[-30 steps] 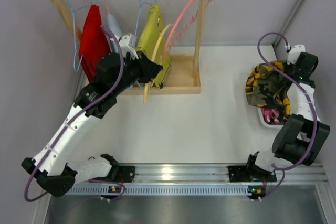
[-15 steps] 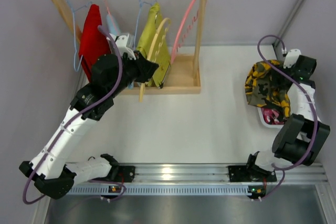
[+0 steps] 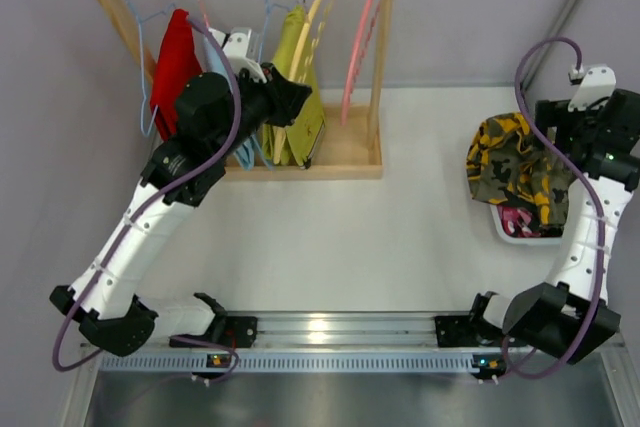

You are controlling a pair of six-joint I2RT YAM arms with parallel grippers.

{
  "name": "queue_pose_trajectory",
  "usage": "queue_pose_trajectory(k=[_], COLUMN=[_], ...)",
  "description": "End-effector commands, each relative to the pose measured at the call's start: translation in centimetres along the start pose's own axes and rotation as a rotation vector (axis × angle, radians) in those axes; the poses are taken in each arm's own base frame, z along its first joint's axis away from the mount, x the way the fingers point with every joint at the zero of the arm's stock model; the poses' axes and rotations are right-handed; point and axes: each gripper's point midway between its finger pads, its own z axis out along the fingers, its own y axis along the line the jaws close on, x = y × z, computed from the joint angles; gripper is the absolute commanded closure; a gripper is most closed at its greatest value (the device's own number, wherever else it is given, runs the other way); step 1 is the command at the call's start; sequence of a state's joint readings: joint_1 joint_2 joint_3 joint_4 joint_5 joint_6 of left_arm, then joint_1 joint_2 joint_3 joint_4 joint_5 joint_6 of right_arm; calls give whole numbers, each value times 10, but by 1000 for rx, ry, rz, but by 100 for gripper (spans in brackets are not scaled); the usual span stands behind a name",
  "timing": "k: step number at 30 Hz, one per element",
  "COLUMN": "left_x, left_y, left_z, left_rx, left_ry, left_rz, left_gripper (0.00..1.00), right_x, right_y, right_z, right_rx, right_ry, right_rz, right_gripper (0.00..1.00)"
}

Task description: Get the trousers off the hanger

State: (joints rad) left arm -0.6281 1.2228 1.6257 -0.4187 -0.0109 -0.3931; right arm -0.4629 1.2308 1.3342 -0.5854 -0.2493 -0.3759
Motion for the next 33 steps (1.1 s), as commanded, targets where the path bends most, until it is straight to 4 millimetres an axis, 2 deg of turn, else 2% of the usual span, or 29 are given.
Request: queue_pose_trajectory(k=[1,2,3,6,10,13,15,16,17,19,24,29,33], left_x=[-56,-65,-63,-72,-69,-75,-67,-71,-65,-67,-49,-40,-34], left_y=[-14,-15,-13,-12,-8,-10,-5,-6,-3,-5,-1,0,-3], left_z=[9,11,20,31,56,65,79,82,91,97,118,128,136], left_rx=[29,27,19,13,-1,3,-14,-14,-16,-12,-11,-5,14], left_ry=[-186,-213,-207,-251,-261,-278,-263,-277,-263,-267,-226,-204,-188], left_rz=[56,61,81,112,121,117,113,111,112,104,85,80,67], left_gripper=[100,100,100,100,100,100,100,100,100,100,100,100,100], right_x=[-26,-31,-36,-53,-70,-80,-84,-85,-85,-87,-84,-81,-73], right_y=[9,11,15,22,35,42,45,46,48,50,51,52,54], right_z=[-35,-43,-51,-71,-95,-108,-114,-116,-118,-122,-125,-128,-122], right_rx=[-39,-43,-58,-84,-134,-160,-170,-175,-181,-186,-181,-177,-183], right_ry=[-68,-84,-96,-144,-195,-218,-230,-233,-231,-241,-241,-245,-221], right_rz=[27,25,28,37,84,111,118,127,132,129,125,113,125], right_gripper=[1,0,1,1,1,1,1,1,1,1,1,0,1])
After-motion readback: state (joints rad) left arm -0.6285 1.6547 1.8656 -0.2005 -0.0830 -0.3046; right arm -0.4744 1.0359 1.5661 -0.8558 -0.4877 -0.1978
